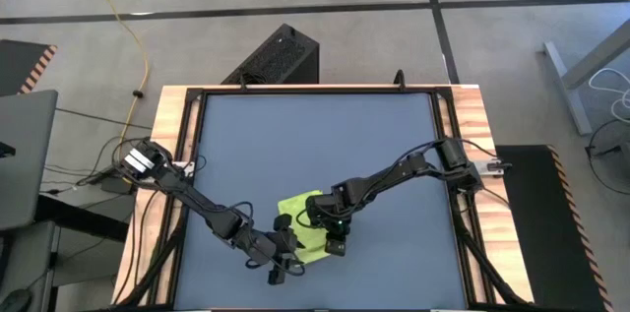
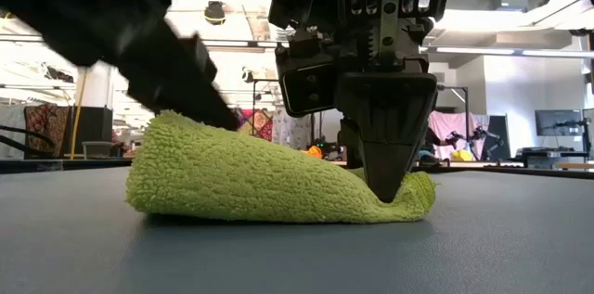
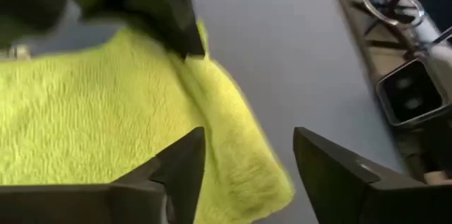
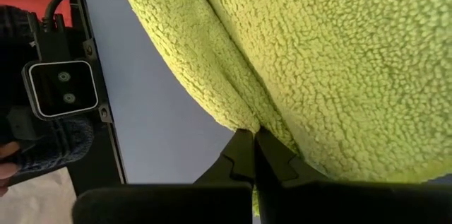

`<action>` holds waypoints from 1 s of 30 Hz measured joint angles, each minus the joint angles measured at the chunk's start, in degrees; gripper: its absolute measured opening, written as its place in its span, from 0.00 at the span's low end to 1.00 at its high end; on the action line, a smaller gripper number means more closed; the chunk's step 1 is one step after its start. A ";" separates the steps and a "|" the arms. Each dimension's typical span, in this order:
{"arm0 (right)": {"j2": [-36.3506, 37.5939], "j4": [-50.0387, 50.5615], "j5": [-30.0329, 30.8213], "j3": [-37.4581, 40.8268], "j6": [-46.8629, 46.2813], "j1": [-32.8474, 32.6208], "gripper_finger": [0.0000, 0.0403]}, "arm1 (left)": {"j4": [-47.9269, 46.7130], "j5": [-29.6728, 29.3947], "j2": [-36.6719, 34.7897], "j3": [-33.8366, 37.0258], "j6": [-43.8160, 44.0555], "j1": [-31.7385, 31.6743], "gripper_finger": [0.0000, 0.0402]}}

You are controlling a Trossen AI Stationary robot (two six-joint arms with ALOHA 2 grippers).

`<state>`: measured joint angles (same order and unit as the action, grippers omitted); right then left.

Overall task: Roll towel
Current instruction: Roll the green towel

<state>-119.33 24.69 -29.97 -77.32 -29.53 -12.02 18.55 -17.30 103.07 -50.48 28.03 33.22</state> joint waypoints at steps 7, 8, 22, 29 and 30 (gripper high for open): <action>0.00 -0.08 -0.07 0.00 -0.51 0.60 0.04 | 2.78 0.53 6.08 -2.18 3.15 0.58 0.56; 0.00 -0.16 -0.04 0.00 -0.51 0.57 0.04 | 2.86 0.46 6.29 -2.29 3.91 0.58 0.55; -0.04 -0.04 -1.06 0.00 -4.84 0.62 0.11 | -1.94 3.61 6.75 -1.79 17.83 -0.06 0.03; -0.09 0.67 -7.69 -1.32 -8.01 1.90 0.30 | -2.19 6.10 6.75 -1.79 19.17 -0.51 0.01; -0.09 1.12 -8.55 -1.86 -8.05 2.13 0.33 | -2.27 6.22 6.73 -1.79 19.17 -0.51 0.01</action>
<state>-119.42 25.80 -38.52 -79.18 -37.58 -9.89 16.28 -11.08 109.80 -52.27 47.20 32.71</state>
